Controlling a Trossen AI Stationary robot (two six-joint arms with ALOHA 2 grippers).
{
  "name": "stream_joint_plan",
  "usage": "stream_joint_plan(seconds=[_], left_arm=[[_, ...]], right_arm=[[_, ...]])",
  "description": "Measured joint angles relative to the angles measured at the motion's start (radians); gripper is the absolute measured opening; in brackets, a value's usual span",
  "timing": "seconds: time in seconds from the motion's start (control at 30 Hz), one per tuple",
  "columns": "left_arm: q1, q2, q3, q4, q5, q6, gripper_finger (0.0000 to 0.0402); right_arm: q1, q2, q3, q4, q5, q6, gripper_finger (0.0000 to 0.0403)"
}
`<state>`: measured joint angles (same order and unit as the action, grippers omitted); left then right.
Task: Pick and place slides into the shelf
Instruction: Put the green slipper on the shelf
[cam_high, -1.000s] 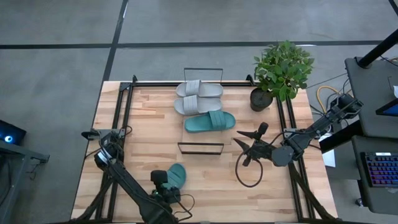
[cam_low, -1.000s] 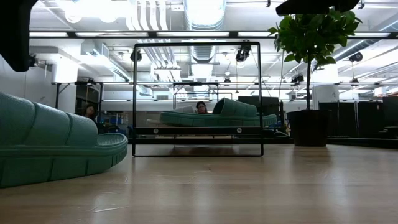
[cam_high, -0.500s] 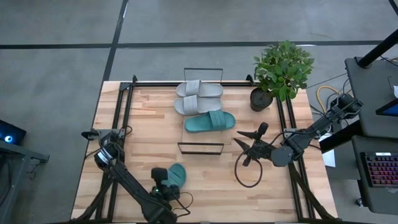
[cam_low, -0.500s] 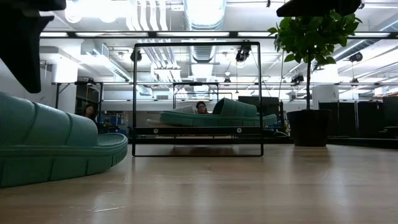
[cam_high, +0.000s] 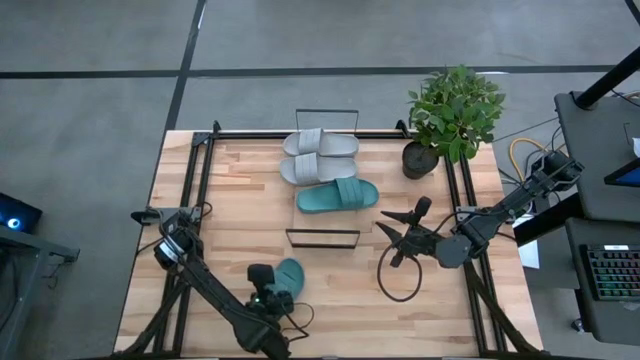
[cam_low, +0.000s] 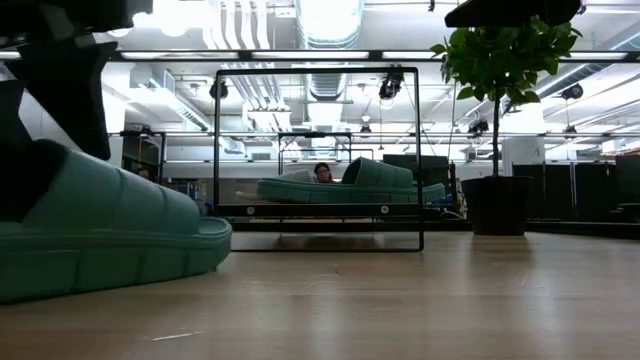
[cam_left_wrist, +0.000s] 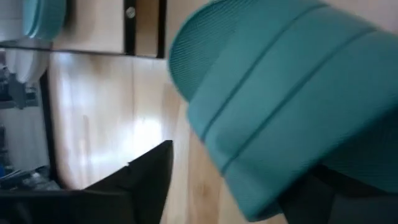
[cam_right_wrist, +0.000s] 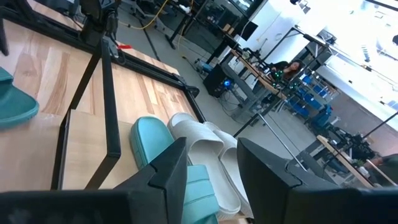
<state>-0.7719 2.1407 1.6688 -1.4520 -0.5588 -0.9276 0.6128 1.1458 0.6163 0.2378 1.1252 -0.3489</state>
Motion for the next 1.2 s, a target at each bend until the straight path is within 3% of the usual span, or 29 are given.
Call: stream_joint_plan(seconds=[0.17,0.43,0.73,0.9,1.03,1.2], left_arm=[[0.000,0.000,-0.005,0.097,-0.009,0.045,0.0163],[0.000,-0.001,-0.005,0.155,-0.025,0.100,0.0012],[-0.002,-0.025,0.041,0.170,-0.051,0.133,0.0002],[-0.012,-0.067,0.081,0.203,-0.071,0.201,0.0001],[-0.028,-0.107,0.107,0.221,-0.090,0.229,0.0001],[-0.067,-0.154,0.110,0.324,-0.249,0.309,0.0001]], right_arm=[[0.000,0.000,-0.002,-0.002,0.000,0.000,0.0126],[0.000,0.000,-0.007,-0.002,-0.001,-0.003,0.0123],[0.001,0.000,-0.009,0.007,-0.037,-0.084,0.0121],[0.003,0.001,-0.013,0.016,-0.303,-0.161,0.0116],[0.010,0.000,-0.016,0.024,-0.431,-0.207,0.0116],[0.044,0.000,-0.029,0.026,-0.618,-0.295,0.0114]])
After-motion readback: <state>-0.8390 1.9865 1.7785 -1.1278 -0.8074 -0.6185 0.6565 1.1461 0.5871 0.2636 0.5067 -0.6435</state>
